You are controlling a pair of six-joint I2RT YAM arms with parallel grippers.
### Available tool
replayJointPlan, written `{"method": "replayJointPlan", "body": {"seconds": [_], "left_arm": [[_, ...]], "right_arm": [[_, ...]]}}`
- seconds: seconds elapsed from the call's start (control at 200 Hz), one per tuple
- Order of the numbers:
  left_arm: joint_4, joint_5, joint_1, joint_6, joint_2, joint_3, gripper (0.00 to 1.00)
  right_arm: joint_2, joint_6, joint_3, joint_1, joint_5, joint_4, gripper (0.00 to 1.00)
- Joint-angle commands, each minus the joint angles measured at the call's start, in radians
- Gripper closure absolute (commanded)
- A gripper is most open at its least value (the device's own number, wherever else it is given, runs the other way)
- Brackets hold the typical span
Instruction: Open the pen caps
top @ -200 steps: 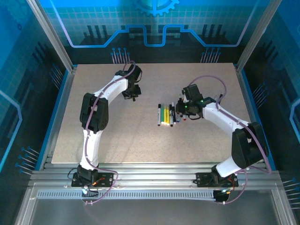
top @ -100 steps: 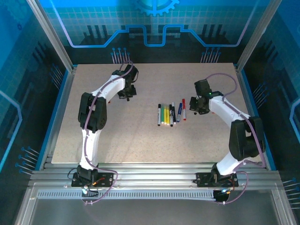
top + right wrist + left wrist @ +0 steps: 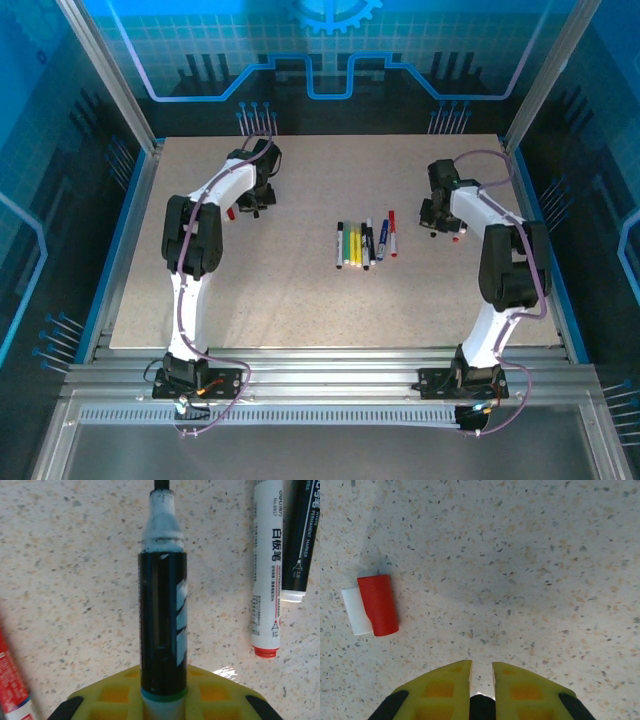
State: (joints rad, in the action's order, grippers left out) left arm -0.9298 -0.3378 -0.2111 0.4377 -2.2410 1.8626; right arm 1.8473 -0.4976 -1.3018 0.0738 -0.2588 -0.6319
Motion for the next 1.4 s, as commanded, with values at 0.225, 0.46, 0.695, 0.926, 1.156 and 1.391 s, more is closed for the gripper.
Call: {"method": "replayJointPlan", "body": {"seconds": [0.225, 0.46, 0.695, 0.926, 1.156, 1.391], "left_arm": [[-0.05, -0.03, 0.01, -0.022, -0.059, 0.02, 0.87], [-0.055, -0.042, 0.013, -0.029, -0.057, 0.018, 0.78], [-0.052, -0.041, 0.013, -0.031, -0.057, 0.012, 0.74], [-0.051, -0.046, 0.013, -0.027, -0.042, 0.003, 0.73], [-0.048, -0.027, 0.008, -0.01, 0.025, -0.003, 0.73], [-0.038, -0.022, -0.049, 0.009, 0.135, -0.018, 0.7]], "right_arm": [[0.131, 0.02, -0.097, -0.026, -0.077, -0.09, 0.96], [0.173, 0.027, -0.126, -0.032, -0.133, -0.133, 0.79], [0.198, 0.022, -0.151, -0.031, -0.216, -0.189, 0.71], [0.215, 0.009, -0.168, -0.026, -0.292, -0.23, 0.69], [0.133, 0.004, -0.136, -0.004, -0.282, -0.195, 0.69], [-0.03, 0.022, -0.086, 0.075, -0.248, -0.158, 0.68]]}}
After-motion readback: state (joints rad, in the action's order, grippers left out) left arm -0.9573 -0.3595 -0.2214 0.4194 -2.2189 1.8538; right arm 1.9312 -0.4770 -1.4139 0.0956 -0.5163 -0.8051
